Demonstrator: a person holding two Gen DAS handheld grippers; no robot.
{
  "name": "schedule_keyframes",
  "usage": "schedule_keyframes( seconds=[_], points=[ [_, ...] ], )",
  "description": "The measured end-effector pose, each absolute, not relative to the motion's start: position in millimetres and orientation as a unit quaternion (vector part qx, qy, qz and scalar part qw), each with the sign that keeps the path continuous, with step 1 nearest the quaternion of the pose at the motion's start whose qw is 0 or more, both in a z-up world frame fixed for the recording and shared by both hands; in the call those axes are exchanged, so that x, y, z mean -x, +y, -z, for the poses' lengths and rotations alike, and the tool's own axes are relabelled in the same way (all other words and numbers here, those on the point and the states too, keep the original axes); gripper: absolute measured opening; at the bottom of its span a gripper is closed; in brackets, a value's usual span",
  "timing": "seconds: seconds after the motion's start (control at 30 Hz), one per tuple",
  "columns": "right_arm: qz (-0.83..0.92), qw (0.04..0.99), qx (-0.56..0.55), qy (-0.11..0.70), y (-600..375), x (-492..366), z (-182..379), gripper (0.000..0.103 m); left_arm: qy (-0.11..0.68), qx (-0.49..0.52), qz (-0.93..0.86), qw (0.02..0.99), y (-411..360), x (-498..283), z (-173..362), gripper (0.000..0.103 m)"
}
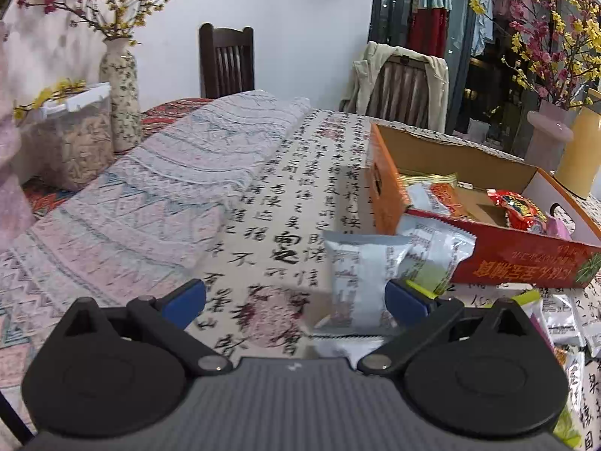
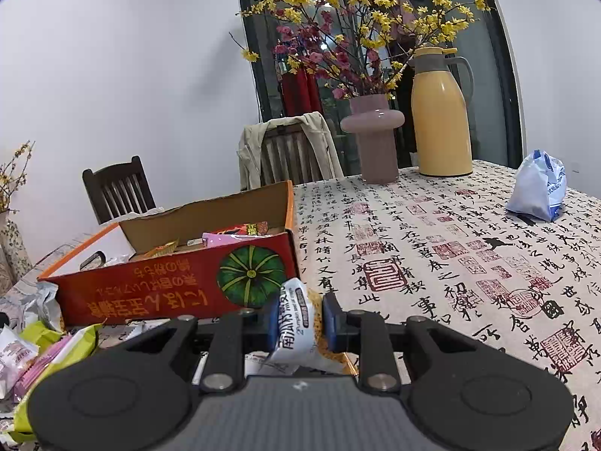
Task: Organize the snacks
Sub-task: 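Carry the white cracker packet to the box with the right gripper while the left grasps a silver packet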
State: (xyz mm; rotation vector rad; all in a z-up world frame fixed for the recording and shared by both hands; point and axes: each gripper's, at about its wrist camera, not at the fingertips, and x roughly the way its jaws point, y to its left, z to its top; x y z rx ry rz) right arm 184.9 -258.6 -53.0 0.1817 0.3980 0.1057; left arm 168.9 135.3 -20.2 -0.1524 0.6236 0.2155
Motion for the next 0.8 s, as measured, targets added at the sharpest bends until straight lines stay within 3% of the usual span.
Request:
schedule_keyframes(
  seconds=[0.13, 0.2, 0.3, 0.37, 0.8],
  points=[
    [-0.053, 0.975, -0.091, 0.196, -258.9, -184.1, 53.1, 0.023, 0.309, 0.067, -0.098, 0.944, 126.0, -183.5, 22.6, 0.103],
    [-0.054, 0.975, -0.091, 0.196, -259.0, -184.1, 53.1, 0.023, 0.308, 0.068, -0.095, 0.944, 123.0, -188.4, 24.4, 0.098],
    [-0.056, 0.975, -0.091, 0.195, -259.2, -183.5, 53.1, 0.023, 0.310, 0.076, -0.074, 0.945, 120.6, -194.2, 27.4, 0.072],
    [-0.057, 0.975, -0.092, 0.195, -259.2, -183.2, 53.0, 0.023, 0.311, 0.081, -0.049, 0.946, 118.8, -195.7, 29.2, 0.040],
    [-0.057, 0.976, -0.083, 0.195, -255.5, -183.1, 48.9, 0.023, 0.273, 0.075, -0.046, 0.958, 117.2, -181.8, 8.3, 0.039]
  ],
)
